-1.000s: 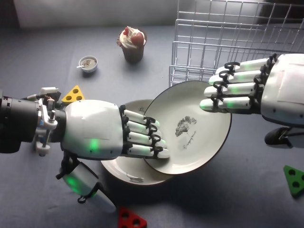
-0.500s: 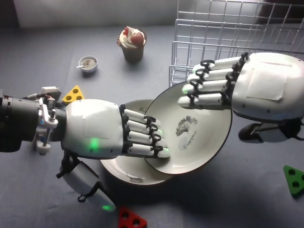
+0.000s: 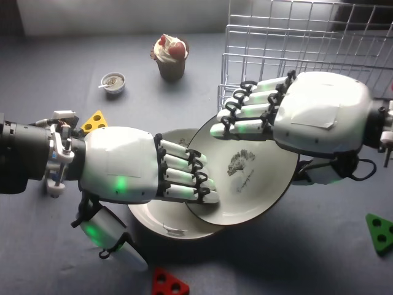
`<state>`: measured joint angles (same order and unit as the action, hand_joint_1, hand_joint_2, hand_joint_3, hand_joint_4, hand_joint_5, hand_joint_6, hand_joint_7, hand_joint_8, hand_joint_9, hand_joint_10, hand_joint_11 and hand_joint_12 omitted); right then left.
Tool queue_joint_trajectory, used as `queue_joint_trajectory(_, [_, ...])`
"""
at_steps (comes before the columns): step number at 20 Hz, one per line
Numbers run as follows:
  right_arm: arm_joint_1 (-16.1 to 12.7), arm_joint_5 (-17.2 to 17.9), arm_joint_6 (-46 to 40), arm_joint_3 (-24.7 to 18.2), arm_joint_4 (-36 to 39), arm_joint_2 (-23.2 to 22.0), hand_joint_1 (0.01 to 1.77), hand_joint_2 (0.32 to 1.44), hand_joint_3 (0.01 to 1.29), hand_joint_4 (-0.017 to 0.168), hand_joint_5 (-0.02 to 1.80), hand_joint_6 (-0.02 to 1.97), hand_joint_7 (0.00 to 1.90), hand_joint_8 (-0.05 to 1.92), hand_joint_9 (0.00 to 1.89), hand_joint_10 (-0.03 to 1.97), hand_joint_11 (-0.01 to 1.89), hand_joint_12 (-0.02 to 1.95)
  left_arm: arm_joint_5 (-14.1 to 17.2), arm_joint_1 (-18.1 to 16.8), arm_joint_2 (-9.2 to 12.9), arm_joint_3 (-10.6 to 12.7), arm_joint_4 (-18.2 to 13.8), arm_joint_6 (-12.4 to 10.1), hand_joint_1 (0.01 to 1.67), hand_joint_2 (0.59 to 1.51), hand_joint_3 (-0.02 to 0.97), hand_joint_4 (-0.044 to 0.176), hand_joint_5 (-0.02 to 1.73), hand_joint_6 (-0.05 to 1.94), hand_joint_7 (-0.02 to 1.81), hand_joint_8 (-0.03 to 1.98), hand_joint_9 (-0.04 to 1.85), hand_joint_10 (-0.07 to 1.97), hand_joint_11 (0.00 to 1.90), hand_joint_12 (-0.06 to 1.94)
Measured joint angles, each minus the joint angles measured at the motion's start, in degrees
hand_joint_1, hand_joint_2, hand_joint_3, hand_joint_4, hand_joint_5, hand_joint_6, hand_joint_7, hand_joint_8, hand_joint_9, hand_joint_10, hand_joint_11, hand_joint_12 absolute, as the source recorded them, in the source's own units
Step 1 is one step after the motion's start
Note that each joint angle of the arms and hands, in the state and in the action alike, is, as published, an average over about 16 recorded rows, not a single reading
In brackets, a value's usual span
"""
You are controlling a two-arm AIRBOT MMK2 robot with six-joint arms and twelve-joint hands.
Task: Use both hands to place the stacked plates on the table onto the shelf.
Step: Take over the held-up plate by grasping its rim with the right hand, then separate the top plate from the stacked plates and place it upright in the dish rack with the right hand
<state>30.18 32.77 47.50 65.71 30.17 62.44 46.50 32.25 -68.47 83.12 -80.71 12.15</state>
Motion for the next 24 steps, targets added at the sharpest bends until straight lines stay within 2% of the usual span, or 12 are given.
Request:
queue_joint_trajectory(5, [-0.1, -0.4, 0.2, 0.5, -0.8, 1.4, 1.27, 0.9, 0.02, 0.004, 0.59, 0.02, 0.58, 0.01, 0.59, 0.01, 0.58, 0.11, 0.4, 0.0, -0.2, 0.6, 0.2, 0.0, 0.07, 1.018, 0.018, -0.011, 0.14, -0.03, 0.2, -0.01, 0.26, 0.02, 0.22, 0.01])
queue_joint_trajectory(8, [-0.1, -0.2, 0.3, 0.7, -1.4, 2.0, 1.3, 0.9, 0.02, 0.004, 0.7, 0.17, 0.71, 0.05, 0.7, 0.1, 0.67, 0.19, 0.5, 0.0, -0.3, 1.0, 0.4, 0.0, 0.07, 1.018, 0.018, -0.011, 0.15, -0.03, 0.2, -0.01, 0.26, 0.02, 0.22, 0.01])
queue_joint_trajectory(15, [0.2, 0.8, 0.7, 0.4, -2.8, 2.9, 1.36, 0.89, 0.02, 0.0, 0.92, 0.49, 0.99, 0.14, 0.94, 0.31, 0.85, 0.54, 1.0, 0.0, 0.1, 1.6, 1.5, -0.1, 0.07, 1.019, 0.017, -0.008, 0.15, -0.03, 0.23, -0.01, 0.27, 0.02, 0.23, 0.01])
queue_joint_trajectory(21, [0.4, 1.4, 0.6, -1.6, -4.2, 3.1, 1.38, 0.87, 0.01, -0.005, 0.98, 0.76, 1.11, 0.23, 1.04, 0.49, 0.93, 0.92, 2.2, -0.1, 2.8, 1.8, 4.7, -0.1, 0.07, 1.019, 0.017, -0.003, 0.18, -0.01, 0.25, -0.01, 0.27, 0.02, 0.23, 0.01])
queue_joint_trajectory(24, [0.5, 1.3, 0.6, -3.1, -4.5, 2.8, 1.38, 0.86, 0.01, -0.008, 1.0, 0.75, 1.13, 0.25, 1.08, 0.5, 0.97, 1.06, 3.3, -0.3, 5.2, 1.9, 7.1, -0.2, 0.07, 1.019, 0.016, -0.001, 0.19, -0.01, 0.26, 0.0, 0.27, 0.02, 0.23, 0.01])
